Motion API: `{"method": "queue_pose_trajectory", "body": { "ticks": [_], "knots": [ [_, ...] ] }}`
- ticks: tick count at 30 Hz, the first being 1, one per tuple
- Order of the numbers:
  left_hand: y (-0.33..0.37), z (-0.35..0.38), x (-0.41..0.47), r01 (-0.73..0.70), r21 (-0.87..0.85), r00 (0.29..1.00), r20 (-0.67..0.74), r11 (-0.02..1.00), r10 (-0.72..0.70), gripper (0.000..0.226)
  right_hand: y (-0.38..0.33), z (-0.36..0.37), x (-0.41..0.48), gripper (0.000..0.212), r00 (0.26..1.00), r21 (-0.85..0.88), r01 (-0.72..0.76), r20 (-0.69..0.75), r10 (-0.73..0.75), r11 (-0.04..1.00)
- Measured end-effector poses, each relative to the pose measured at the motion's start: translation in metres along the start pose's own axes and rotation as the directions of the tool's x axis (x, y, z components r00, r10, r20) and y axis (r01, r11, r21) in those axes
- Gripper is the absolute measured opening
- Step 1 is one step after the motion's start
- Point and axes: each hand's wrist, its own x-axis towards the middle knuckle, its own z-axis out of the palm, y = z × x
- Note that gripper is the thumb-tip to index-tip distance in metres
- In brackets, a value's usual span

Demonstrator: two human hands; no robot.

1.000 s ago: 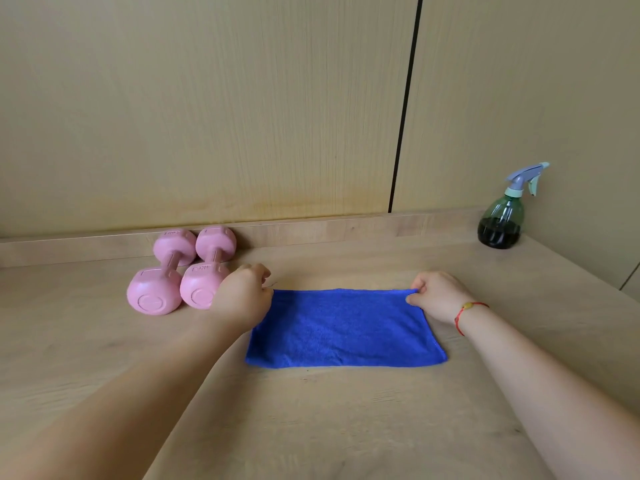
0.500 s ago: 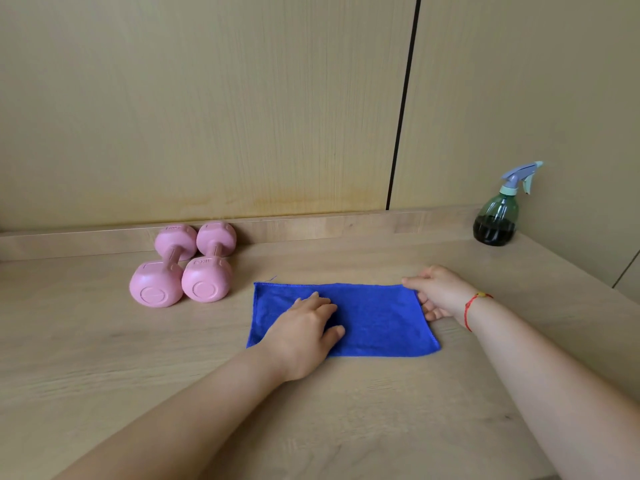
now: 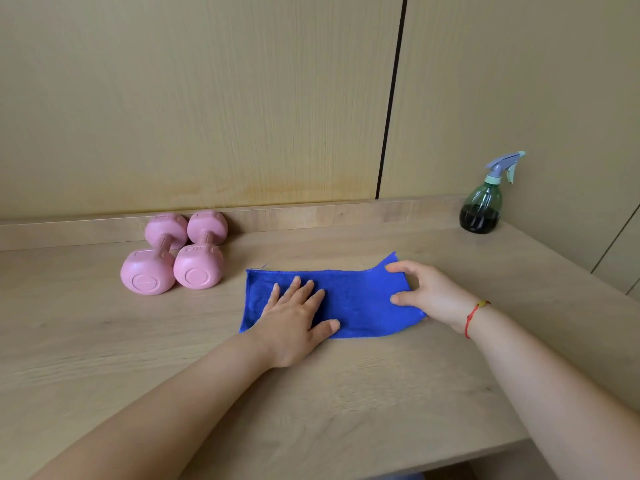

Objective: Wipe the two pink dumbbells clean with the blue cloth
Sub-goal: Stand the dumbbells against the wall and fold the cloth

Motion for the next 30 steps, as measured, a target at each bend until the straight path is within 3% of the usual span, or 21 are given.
{"method": "queue_pose_trajectory", "body": {
  "ticks": [4,7,10,17,20,26,30],
  "knots": [
    [-0.026,-0.005,-0.014,-0.005,-0.003,0.996,-0.094,1.0,0.005,0.073,-0.005,-0.021,0.001,0.053,0.993,-0.041,-0.121,0.005,0.121,0.992],
    [-0.05,-0.007,-0.025,-0.005,-0.056,0.985,-0.17,0.998,-0.005,0.098,-0.02,-0.025,0.003,0.056,0.993,-0.024,-0.104,-0.06,0.103,0.994],
    [-0.067,-0.007,-0.032,0.021,-0.165,0.979,-0.197,0.986,-0.053,0.104,-0.047,-0.01,0.004,0.062,0.998,-0.007,-0.041,-0.055,0.041,0.999],
    [-0.076,-0.004,-0.05,0.046,-0.402,0.953,-0.258,0.915,-0.161,0.066,-0.106,0.053,0.005,0.073,0.997,-0.037,0.065,0.044,-0.063,0.997],
    [-0.076,-0.004,-0.053,0.064,-0.516,0.944,-0.246,0.854,-0.219,0.07,-0.122,0.08,0.007,0.076,0.993,-0.126,0.073,0.098,-0.061,0.989],
    [-0.078,-0.006,-0.056,0.075,-0.644,0.945,-0.198,0.761,-0.261,0.083,-0.135,0.124,0.011,0.054,0.974,-0.289,0.058,0.225,0.008,0.956],
    [-0.08,-0.003,-0.055,0.058,-0.653,0.946,-0.206,0.755,-0.251,0.08,-0.138,0.137,0.016,0.042,0.983,-0.378,0.082,0.184,-0.011,0.922]
  ]
}}
